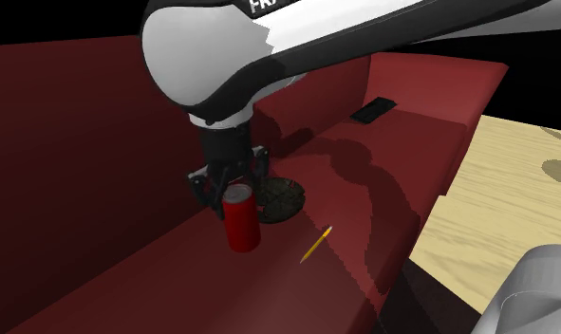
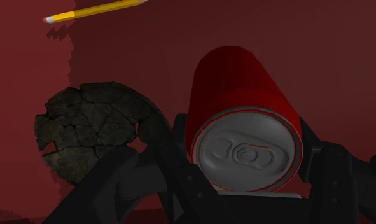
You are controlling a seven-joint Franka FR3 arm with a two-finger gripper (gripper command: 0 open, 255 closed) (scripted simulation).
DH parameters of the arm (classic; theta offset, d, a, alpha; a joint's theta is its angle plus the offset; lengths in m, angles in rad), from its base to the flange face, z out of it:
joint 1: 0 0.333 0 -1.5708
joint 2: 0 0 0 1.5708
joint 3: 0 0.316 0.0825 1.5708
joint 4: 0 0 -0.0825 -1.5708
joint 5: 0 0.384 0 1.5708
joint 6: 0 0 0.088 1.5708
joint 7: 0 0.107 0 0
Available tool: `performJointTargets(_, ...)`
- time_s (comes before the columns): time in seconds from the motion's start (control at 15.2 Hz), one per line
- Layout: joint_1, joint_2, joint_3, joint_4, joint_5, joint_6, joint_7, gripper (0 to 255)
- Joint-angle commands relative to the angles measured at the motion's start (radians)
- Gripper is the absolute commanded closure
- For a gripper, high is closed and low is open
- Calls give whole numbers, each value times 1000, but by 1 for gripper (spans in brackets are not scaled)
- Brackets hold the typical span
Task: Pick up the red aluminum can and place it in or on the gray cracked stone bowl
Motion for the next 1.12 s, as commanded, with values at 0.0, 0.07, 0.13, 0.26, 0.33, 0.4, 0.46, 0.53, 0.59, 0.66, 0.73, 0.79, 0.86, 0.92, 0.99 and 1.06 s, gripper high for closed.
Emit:
performJointTargets(0.0,-1,-1,-3,27,-1,-28,-1,255)
performJointTargets(0.07,-2,-2,-4,39,-2,-42,-1,255)
performJointTargets(0.13,-2,-4,-5,52,-2,-55,-1,255)
performJointTargets(0.26,-3,-5,-6,77,-3,-82,-2,255)
performJointTargets(0.33,-3,-6,-7,90,-3,-96,-2,255)
performJointTargets(0.4,-3,-6,-8,103,-4,-109,-2,255)
performJointTargets(0.46,-4,-6,-9,113,-4,-119,-2,255)
performJointTargets(0.53,-14,2,-24,124,-12,-123,-23,255)
performJointTargets(0.59,-24,12,-38,137,-20,-127,-45,255)
performJointTargets(0.66,-34,22,-53,150,-27,-131,-66,255)
performJointTargets(0.73,-43,33,-67,165,-35,-135,-87,255)
performJointTargets(0.79,-53,46,-81,181,-42,-140,-107,255)
performJointTargets(0.86,-62,59,-95,198,-49,-144,-128,255)
performJointTargets(0.92,-72,73,-108,216,-55,-148,-148,255)
performJointTargets(0.99,-82,88,-121,235,-62,-153,-168,255)
performJointTargets(1.06,-91,104,-134,256,-68,-158,-188,255)
